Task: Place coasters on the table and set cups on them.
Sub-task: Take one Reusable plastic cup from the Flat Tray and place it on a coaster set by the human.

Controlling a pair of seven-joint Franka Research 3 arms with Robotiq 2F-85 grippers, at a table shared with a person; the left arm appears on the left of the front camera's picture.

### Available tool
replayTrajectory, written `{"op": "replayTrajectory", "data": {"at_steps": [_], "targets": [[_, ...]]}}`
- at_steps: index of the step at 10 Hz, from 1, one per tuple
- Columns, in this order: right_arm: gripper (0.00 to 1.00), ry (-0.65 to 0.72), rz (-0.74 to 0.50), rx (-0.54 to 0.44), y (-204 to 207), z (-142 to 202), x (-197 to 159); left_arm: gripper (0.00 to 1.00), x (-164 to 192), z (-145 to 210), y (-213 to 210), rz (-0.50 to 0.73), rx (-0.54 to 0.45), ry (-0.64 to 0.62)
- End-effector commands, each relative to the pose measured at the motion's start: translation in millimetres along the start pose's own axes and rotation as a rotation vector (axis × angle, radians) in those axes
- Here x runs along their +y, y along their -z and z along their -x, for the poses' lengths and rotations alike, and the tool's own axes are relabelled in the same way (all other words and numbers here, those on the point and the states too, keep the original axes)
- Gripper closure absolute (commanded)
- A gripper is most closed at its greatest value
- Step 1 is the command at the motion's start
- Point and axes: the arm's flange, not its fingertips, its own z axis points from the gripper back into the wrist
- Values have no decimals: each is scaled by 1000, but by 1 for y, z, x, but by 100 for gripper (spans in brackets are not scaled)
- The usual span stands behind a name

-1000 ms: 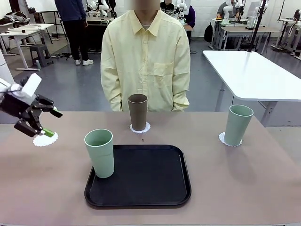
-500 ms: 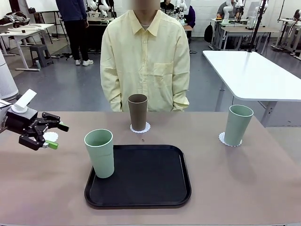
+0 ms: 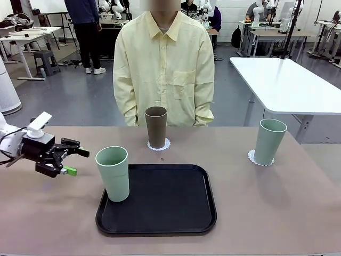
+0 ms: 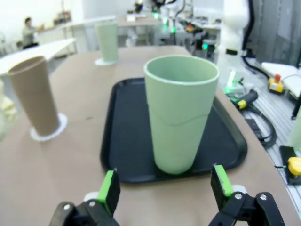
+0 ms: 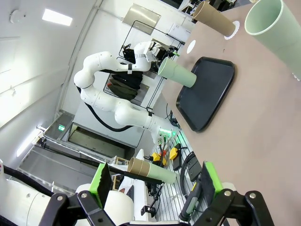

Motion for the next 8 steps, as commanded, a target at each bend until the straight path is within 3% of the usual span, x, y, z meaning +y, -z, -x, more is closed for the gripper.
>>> {"op": "replayTrajectory", "data": {"at_steps": [1, 3, 8], "targets": [[0, -22, 8, -7, 4, 4, 0, 0, -4, 0, 10, 30, -27, 75], [0, -22, 8, -7, 4, 4, 0, 0, 0, -2, 9, 22, -6, 19], [0, -22, 8, -7, 4, 4, 0, 0, 0, -3, 9, 25, -6, 21]]}}
